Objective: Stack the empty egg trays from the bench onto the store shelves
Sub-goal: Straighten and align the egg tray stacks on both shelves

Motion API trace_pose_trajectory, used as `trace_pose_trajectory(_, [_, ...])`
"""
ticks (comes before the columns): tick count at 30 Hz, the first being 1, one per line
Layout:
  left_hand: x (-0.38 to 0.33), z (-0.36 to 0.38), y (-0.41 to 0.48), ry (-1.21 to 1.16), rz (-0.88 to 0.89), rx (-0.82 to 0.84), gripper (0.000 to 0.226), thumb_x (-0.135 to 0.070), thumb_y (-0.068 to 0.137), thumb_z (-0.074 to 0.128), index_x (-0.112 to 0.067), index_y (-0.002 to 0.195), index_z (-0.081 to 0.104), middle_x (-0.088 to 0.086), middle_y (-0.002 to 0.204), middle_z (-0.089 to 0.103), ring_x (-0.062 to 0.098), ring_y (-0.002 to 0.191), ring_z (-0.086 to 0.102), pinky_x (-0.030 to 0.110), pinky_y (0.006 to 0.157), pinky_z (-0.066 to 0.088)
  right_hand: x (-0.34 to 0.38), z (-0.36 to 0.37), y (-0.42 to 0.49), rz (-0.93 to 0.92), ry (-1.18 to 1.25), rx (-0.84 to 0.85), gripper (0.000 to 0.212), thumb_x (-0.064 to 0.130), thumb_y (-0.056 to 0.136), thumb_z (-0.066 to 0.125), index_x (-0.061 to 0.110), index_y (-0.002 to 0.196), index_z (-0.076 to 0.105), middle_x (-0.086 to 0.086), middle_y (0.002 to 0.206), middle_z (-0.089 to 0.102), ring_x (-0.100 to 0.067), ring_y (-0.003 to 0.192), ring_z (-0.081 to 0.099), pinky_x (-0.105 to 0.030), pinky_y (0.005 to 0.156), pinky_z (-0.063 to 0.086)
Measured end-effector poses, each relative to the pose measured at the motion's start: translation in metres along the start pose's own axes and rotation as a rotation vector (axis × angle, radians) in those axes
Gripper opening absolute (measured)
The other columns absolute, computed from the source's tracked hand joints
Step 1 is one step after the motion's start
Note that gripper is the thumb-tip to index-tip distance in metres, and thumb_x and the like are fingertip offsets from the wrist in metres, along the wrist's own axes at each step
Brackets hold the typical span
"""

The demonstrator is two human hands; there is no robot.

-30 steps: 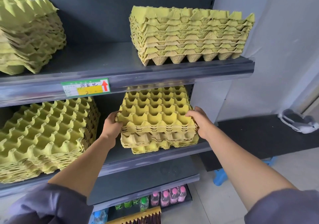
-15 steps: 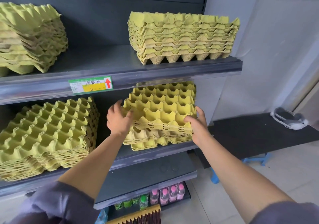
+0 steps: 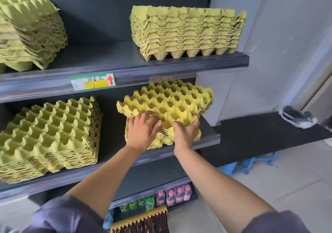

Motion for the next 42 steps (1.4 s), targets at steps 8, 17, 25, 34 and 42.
trace_pose_trajectory(8, [0.012, 0.028, -0.008, -0.183, -0.135, 0.153, 0.037, -0.036, 0.099, 0.040, -0.023, 0.132, 0.051, 0.005, 0.154, 0.022, 0.023, 0.144, 0.010, 0.041, 0.113, 0.019, -0.021, 0.006, 0.006, 0.116, -0.253, 0.052, 0.096, 0.022, 0.080, 0.076, 0.021, 0.150, 0.010, -0.020, 0.145, 0.029, -0.036, 0.120, 0.049, -0.036, 0.089, 0.046])
trace_pose_trajectory(17, [-0.026, 0.013, 0.011, 0.005, -0.077, 0.065, 0.039, -0.045, 0.096, 0.040, -0.028, 0.129, 0.051, -0.004, 0.142, 0.040, 0.022, 0.135, 0.028, 0.040, 0.110, 0.018, 0.044, -0.005, 0.039, -0.505, -0.914, 0.052, 0.048, 0.039, 0.091, 0.055, 0.019, 0.134, 0.046, -0.010, 0.148, 0.031, -0.032, 0.129, 0.034, -0.039, 0.091, 0.042])
trace_pose_trajectory(25, [-0.052, 0.024, 0.012, 0.161, -0.086, 0.134, 0.056, -0.058, 0.084, 0.032, -0.034, 0.132, 0.046, -0.008, 0.139, 0.042, 0.019, 0.134, 0.030, 0.044, 0.111, 0.012, 0.063, -0.008, 0.095, -0.862, -1.314, 0.344, 0.057, 0.013, 0.087, 0.058, 0.023, 0.141, 0.042, -0.004, 0.149, 0.034, -0.028, 0.135, 0.030, -0.041, 0.105, 0.034])
trace_pose_trajectory(34, [-0.025, 0.025, -0.013, -0.133, -0.697, -0.064, 0.074, -0.054, 0.086, 0.054, -0.029, 0.147, 0.020, 0.003, 0.157, 0.007, 0.025, 0.144, 0.005, 0.047, 0.113, 0.013, 0.048, -0.039, 0.186, -0.278, -0.961, 0.336, 0.064, 0.046, 0.093, 0.050, 0.021, 0.147, 0.026, -0.019, 0.149, 0.023, -0.042, 0.128, 0.040, -0.045, 0.097, 0.044])
trace_pose_trajectory(42, [-0.018, 0.062, -0.036, -0.858, -0.939, -0.191, 0.089, -0.047, 0.080, 0.068, -0.038, 0.145, 0.009, 0.002, 0.147, 0.034, 0.030, 0.132, 0.038, 0.055, 0.106, 0.035, 0.017, -0.033, 0.202, 0.008, -0.660, 0.391, 0.076, 0.039, 0.090, 0.061, 0.022, 0.150, 0.017, -0.014, 0.146, 0.030, -0.037, 0.128, 0.042, -0.044, 0.095, 0.045])
Point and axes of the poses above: each hand's wrist, its own y-axis towards the middle knuckle, its own z-axis out of the palm, x = y × z, the point moved 9 cm from there along y, towards the middle knuckle
